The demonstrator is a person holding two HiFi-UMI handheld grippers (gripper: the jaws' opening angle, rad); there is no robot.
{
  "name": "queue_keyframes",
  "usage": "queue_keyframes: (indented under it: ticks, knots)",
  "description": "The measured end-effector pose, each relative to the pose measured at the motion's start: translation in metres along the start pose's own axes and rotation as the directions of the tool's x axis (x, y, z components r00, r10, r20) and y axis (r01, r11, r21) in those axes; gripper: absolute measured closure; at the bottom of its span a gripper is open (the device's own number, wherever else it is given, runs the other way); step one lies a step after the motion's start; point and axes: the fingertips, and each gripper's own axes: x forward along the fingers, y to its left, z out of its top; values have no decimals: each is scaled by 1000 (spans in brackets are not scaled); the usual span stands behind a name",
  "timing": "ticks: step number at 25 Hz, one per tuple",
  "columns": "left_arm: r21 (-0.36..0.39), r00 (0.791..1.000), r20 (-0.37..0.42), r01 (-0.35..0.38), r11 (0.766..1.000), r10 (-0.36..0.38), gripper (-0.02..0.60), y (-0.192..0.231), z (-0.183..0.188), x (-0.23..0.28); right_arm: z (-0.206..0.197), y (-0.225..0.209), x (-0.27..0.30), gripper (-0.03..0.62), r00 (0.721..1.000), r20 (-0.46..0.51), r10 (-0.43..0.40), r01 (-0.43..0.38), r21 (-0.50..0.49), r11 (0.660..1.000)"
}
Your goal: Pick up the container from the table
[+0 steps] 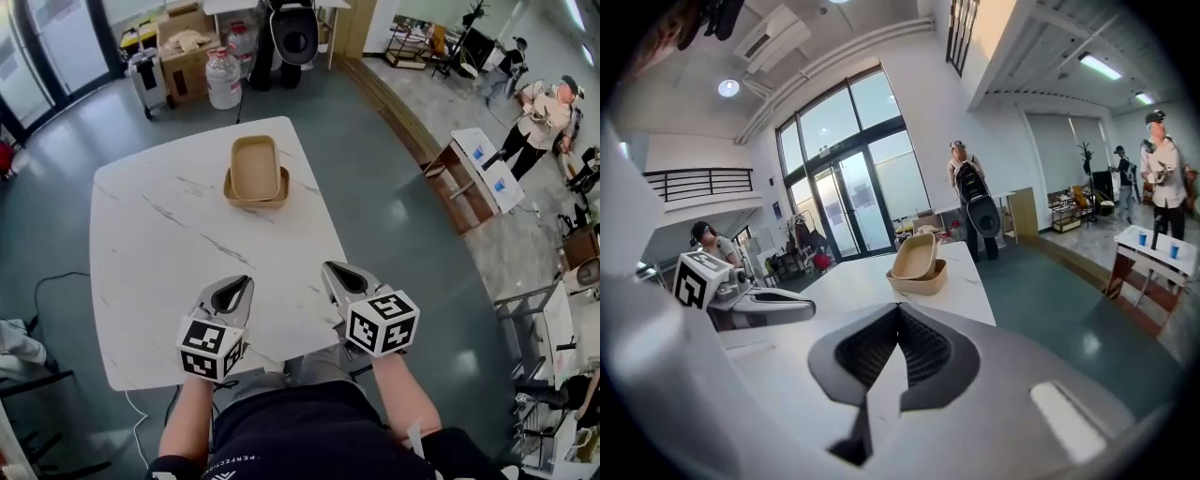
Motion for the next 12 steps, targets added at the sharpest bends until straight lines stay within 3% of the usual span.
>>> queue_keyframes:
  ticks: [7, 12]
  knots:
    - [-35, 994, 14, -110, 993, 110, 568, 12, 20, 25, 30, -24, 42, 594, 994, -61, 96, -101, -99, 990]
    - [-105, 984, 8, -174, 979, 176, 568, 27, 22, 41, 46, -39, 72, 594, 983, -100, 152, -167, -160, 973]
